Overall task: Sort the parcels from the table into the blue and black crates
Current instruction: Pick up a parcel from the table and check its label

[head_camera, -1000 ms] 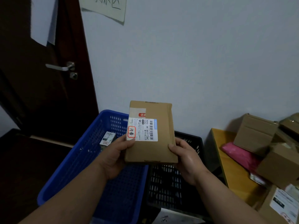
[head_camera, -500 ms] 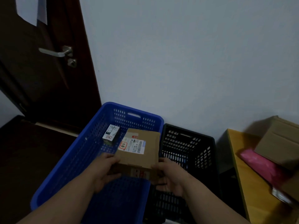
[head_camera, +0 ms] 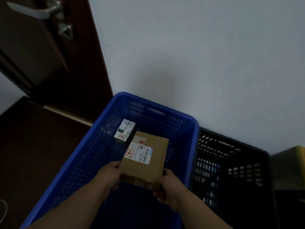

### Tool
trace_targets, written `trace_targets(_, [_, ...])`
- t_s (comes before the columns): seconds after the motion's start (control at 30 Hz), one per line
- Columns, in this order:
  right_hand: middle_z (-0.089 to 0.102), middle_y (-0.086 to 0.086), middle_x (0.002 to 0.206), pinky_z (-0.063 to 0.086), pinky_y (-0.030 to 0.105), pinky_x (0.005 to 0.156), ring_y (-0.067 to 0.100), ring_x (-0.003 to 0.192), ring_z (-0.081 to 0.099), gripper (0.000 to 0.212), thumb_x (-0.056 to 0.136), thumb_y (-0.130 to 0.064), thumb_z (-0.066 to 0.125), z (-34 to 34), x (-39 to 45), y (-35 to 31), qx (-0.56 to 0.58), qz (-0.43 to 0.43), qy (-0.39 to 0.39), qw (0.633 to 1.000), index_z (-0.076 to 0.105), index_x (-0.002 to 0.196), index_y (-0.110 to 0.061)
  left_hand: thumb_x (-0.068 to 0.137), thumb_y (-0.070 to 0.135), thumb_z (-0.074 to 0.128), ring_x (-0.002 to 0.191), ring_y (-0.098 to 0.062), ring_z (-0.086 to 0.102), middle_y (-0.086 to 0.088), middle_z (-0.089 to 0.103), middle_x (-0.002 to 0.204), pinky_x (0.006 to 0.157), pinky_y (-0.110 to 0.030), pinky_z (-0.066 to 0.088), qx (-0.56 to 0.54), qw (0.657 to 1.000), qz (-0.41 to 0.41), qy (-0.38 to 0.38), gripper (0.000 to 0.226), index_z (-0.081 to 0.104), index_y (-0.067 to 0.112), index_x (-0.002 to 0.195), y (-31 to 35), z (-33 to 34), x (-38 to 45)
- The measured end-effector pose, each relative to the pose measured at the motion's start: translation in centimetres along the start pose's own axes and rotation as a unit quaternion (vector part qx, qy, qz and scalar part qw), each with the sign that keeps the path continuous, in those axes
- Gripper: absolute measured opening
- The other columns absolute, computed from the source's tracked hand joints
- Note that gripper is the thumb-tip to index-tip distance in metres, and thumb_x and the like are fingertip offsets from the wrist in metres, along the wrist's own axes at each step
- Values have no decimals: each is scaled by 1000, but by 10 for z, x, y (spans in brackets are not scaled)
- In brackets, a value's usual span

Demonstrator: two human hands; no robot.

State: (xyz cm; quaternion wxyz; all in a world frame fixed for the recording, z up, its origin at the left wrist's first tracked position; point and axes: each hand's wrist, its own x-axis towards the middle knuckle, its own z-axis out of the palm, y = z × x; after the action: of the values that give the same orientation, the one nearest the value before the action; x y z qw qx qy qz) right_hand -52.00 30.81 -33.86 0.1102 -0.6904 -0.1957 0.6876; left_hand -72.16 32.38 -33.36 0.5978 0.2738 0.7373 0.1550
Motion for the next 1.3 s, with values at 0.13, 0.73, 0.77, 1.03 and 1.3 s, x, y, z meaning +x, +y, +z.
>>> trace_targets(0.13, [69,13,103,45,26,54,19,71,56,55,96,-9,46,18,65,1,11,12,36,999,33,143,-33,100,14,47,90,-20,62,-4,66,104,67,-28,52,22,999,-22,-24,31,54,23,129,-8,1,72])
trace_targets(0.73, [60,1,129,47,42,106,24,112,59,58,97,-3,49,56,281,4,141,-6,70,988,40,148,-30,100,14,49,107,-21,56,-2,55,129,93,-32,47,-74,995,-43,-42,51,34,23,148,-47,30,267])
trace_targets(0.77, [61,2,127,46,41,107,23,112,59,56,97,-1,48,57,283,2,145,0,56,988,44,145,-30,100,12,49,104,-20,57,-2,57,123,88,-32,49,-98,994,-43,-28,54,33,22,149,-47,31,269])
trace_targets(1.03, [48,-1,143,42,38,110,19,115,52,62,101,-10,49,41,251,-8,109,-15,37,993,25,153,-31,98,16,56,110,-20,55,-2,48,142,90,-33,49,-145,988,-41,6,66,24,28,154,-41,23,244])
trace_targets(1.3, [58,-5,100,45,19,65,12,91,56,19,99,-17,55,2,131,-36,-51,-20,-3,999,51,116,-24,102,17,49,88,-11,52,-6,43,146,78,-28,46,10,1000,4,12,56,26,20,153,-2,36,126])
